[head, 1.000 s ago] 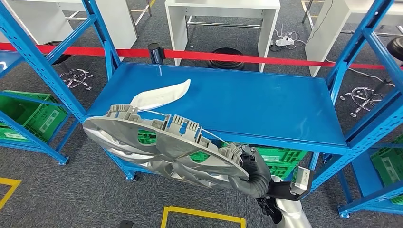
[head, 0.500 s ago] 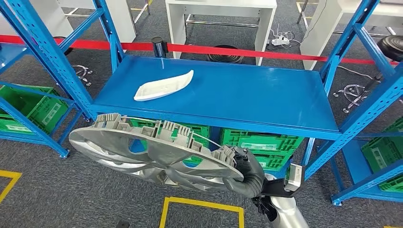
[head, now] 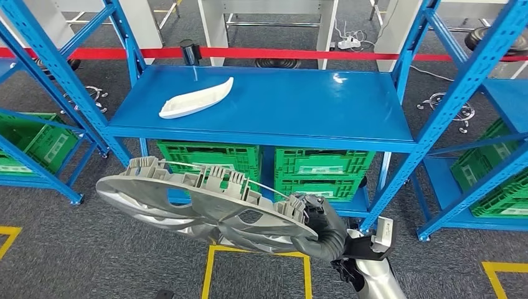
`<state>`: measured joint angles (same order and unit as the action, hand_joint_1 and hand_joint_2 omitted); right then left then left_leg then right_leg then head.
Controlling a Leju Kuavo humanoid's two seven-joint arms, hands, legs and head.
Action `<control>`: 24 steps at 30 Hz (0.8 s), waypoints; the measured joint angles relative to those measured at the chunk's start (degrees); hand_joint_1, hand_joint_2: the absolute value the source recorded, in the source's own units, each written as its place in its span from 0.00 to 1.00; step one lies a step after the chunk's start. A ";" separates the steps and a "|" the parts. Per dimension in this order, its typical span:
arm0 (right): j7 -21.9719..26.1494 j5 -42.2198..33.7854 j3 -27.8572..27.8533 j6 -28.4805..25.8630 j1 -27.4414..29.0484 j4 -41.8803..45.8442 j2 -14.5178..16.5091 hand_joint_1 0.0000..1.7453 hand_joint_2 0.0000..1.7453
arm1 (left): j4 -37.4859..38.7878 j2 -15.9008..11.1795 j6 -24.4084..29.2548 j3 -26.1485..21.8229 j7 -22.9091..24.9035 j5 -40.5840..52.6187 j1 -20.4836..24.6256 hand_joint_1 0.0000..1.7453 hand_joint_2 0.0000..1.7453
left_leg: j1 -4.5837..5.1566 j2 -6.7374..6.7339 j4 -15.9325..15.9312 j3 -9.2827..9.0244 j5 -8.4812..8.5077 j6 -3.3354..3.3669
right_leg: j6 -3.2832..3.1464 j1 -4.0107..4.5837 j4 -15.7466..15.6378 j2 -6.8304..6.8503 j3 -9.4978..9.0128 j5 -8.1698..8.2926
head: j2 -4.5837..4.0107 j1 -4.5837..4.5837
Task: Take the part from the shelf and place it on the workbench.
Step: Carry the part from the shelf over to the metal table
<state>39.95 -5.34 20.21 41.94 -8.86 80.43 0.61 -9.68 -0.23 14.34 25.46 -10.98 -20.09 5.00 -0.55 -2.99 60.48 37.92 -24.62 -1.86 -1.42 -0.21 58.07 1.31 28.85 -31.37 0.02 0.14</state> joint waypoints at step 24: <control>-0.02 0.04 0.04 0.53 0.47 -0.91 -0.28 1.00 1.00 | 0.00 -0.19 0.13 0.04 -0.66 0.55 -0.24 0.00 1.00 | -0.09 -1.46 -2.60 -6.05 -3.11 2.07 | 3.18 -0.40 4.77 0.80 5.55 1.88 | 0.00 -0.26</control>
<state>39.93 -5.29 20.25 42.47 -8.38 79.52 0.33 -9.68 -0.42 14.47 25.51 -11.63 -19.54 4.76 -0.63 -4.46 57.88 31.86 -27.73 0.21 1.76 -0.60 62.84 2.11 34.39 -29.50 0.02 -0.11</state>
